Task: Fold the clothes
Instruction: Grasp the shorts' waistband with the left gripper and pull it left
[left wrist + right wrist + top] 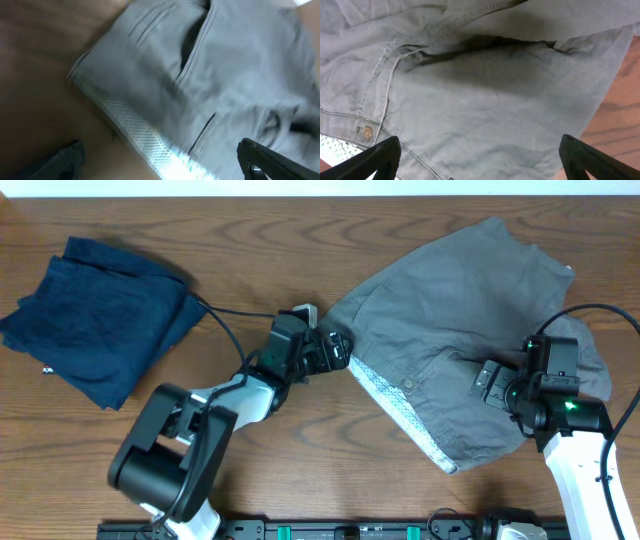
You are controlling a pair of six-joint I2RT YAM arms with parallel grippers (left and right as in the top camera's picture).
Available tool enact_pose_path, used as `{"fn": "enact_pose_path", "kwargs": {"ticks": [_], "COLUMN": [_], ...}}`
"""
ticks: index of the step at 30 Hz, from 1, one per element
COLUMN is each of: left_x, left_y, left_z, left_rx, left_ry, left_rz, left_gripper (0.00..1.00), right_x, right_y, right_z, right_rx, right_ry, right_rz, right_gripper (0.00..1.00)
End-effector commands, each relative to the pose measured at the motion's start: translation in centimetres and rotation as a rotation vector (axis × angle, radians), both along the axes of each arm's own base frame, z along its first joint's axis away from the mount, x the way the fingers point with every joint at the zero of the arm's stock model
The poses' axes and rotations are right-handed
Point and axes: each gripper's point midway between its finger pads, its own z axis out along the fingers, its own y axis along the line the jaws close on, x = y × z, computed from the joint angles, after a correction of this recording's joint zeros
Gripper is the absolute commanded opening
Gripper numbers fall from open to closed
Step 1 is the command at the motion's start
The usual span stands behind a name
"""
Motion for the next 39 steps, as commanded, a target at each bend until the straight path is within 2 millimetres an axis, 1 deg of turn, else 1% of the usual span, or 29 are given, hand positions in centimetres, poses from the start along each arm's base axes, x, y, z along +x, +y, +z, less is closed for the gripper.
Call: {"fn": "enact_pose_path", "kwargs": {"ticks": [1,3,4,6,8,11,13,14,15,19,21,23,25,27,28,29,30,31,32,34,37,39], "left_x": [0.7,1.2,1.6,2.0,2.4,2.9,3.4,3.7,4.1,6.5,8.2,10.2,12.3,14.4,15.1,15.8,16.2,16.3,16.1,14.5,9.6,5.7], "left_y": [-0.3,-0.6,-0.8,-0.8,-0.2,0.2,0.4,0.4,0.5,1.3,2.4,4.1,6.1,8.7,9.6,10.7,11.6,12.2,12.1,11.5,9.3,8.1], "left_z": [-1.2,-1.4,-1.4,-1.7,-2.4,-2.5,-2.1,-1.8,-1.4,0.7,2.0,3.6,5.5,7.6,8.2,9.0,9.5,9.9,10.0,9.4,7.0,4.9], "left_rx": [-0.05,-0.081,-0.097,-0.117,-0.122,-0.107,-0.11,-0.114,-0.121,-0.155,-0.172,-0.196,-0.227,-0.256,-0.266,-0.279,-0.293,-0.315,-0.333,-0.387,-0.483,-0.487], "left_ry": [0.041,0.027,0.015,0.012,0.038,0.027,0.006,-0.007,-0.025,-0.082,-0.116,-0.151,-0.189,-0.222,-0.229,-0.231,-0.223,-0.192,-0.165,-0.066,0.22,0.4], "left_rz": [0.057,0.073,0.077,0.099,0.162,0.195,0.208,0.213,0.223,0.255,0.287,0.319,0.345,0.367,0.37,0.368,0.357,0.32,0.285,0.178,0.022,-0.047], "left_gripper": [0.95,0.85,0.78,0.67,0.58,0.42,0.24,0.13,0.06,0.06,0.06,0.06,0.06,0.06,0.06,0.1,0.32,0.91,0.98,0.98,0.98,0.98], "right_x": [-0.1,-0.1,-0.2,-0.2,-0.2,-0.3,-0.3,-0.3,-0.3,-0.3,-0.3,-0.3,-0.3,-0.3,-0.3,-0.3,-0.3,-0.3,-0.3,-0.6,-1.1,-1.2], "right_y": [-0.4,-0.4,-0.4,-0.4,-0.3,-0.3,-0.4,-0.4,-0.4,-0.4,-0.4,-0.4,-0.4,-0.4,-0.4,-0.4,-0.4,-0.4,-0.4,-0.3,-0.3,-0.3], "right_z": [0.2,0.2,0.2,0.2,0.2,0.1,0.1,0.1,0.1,0.1,0.1,0.1,0.1,0.1,0.1,0.1,0.1,0.1,0.1,0.0,-0.3,-0.6], "right_rx": [-0.018,-0.017,-0.015,-0.015,-0.015,-0.014,-0.015,-0.015,-0.015,-0.015,-0.015,-0.015,-0.016,-0.017,-0.017,-0.017,-0.017,-0.016,-0.017,-0.018,-0.026,-0.034], "right_ry": [0.002,0.005,0.005,0.008,0.008,0.012,0.013,0.013,0.012,0.012,0.012,0.012,0.012,0.012,0.012,0.012,0.012,0.013,0.013,0.025,0.052,0.066], "right_rz": [0.0,0.001,0.002,0.002,0.002,0.002,0.002,0.002,0.002,0.002,0.002,0.002,0.004,0.005,0.005,0.005,0.005,0.006,0.005,0.011,0.032,0.052], "right_gripper": [0.99,0.99,0.99,0.99,0.99,0.99,0.99,0.99,0.99,0.99,0.99,0.99,0.99,0.99,0.99,0.99,0.99,0.99,0.99,0.99,0.99,0.99]}}
